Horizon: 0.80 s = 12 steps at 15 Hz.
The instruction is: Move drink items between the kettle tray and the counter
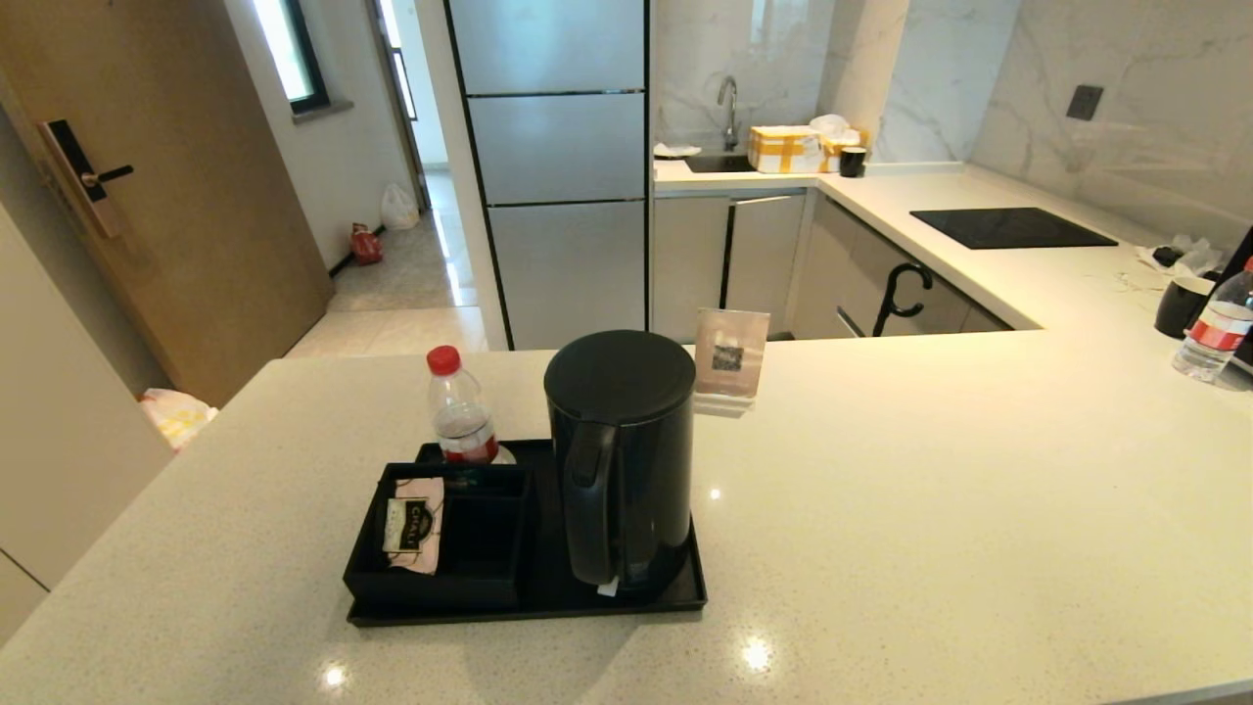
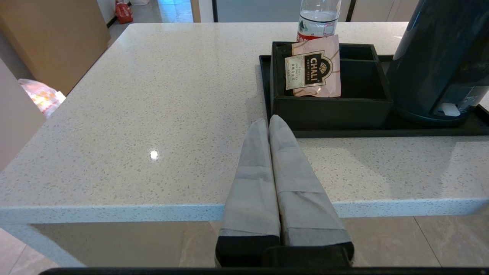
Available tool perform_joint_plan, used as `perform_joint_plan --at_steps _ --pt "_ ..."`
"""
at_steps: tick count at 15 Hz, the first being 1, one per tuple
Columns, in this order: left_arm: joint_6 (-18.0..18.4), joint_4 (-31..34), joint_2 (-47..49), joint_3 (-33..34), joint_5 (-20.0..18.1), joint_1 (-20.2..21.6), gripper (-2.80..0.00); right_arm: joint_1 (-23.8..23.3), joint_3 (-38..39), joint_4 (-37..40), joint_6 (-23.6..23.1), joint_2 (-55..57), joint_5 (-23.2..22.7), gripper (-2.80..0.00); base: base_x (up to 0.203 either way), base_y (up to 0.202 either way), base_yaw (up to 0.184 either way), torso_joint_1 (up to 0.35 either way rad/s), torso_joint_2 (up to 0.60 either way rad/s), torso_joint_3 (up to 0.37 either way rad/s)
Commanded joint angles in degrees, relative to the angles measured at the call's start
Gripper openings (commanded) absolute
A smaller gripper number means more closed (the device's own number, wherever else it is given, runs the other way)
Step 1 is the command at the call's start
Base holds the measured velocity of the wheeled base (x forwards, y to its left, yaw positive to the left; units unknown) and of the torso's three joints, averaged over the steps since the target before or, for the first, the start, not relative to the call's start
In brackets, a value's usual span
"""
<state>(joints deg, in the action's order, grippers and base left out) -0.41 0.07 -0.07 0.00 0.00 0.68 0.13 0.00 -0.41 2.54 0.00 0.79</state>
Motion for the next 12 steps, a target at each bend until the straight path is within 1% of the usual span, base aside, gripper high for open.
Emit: perform_joint_plan --at_steps 1,12 --pt "-0.03 0.01 0.07 0.00 0.00 0.02 -2.80 0.04 0.00 -0.02 0.01 0.08 0.00 -2.80 0.000 0.000 0.000 0.000 0.00 0.000" --pt "-0.03 0.01 0.07 0.00 0.00 0.02 -2.80 -0.01 0.00 -0.02 0.36 0.09 0.09 -2.80 0.000 0.000 0.000 0.000 0.00 0.000"
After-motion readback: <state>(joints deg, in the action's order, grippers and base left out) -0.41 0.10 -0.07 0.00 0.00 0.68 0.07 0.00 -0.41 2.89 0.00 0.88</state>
